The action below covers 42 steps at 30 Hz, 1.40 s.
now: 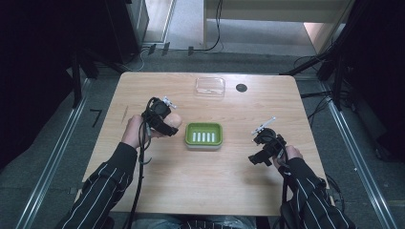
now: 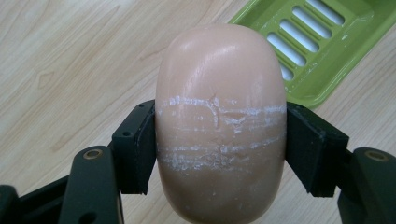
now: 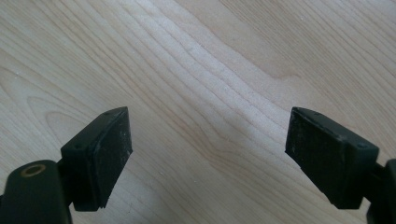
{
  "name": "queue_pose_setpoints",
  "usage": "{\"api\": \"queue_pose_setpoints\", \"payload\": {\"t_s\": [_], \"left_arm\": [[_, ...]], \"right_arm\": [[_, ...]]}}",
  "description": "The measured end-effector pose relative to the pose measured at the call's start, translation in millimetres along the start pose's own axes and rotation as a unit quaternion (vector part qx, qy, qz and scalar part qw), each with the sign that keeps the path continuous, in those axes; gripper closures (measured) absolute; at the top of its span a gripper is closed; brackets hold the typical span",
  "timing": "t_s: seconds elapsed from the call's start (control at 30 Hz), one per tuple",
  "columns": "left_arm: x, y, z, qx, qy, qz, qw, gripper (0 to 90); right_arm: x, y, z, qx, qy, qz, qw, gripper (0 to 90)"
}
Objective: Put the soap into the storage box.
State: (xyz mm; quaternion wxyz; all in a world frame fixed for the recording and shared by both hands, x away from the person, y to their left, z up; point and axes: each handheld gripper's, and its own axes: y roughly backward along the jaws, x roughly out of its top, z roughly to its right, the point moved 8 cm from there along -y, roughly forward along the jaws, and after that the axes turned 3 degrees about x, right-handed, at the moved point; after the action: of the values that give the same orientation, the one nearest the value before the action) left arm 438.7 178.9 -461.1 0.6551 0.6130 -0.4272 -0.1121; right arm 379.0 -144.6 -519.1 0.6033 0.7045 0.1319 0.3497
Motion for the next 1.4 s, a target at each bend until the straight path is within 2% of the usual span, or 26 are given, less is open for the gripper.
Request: {"api": "queue_pose_setpoints", "payload": {"t_s": [1.0, 1.4], "left_arm": [[29.0, -7.5, 19.2, -0.015, -0.034, 0.017, 0.9992, 33.5], [37.9, -11.7, 25.3, -0.021, -0.041, 0.026, 0.9986, 33.5]], "right_arm": [[-0.3, -0.3, 0.5, -0.002, 0.002, -0.001, 1.0000, 15.4], [0.0, -0.2, 0.4, -0.002, 0.003, 0.001, 1.0000, 15.4]]}}
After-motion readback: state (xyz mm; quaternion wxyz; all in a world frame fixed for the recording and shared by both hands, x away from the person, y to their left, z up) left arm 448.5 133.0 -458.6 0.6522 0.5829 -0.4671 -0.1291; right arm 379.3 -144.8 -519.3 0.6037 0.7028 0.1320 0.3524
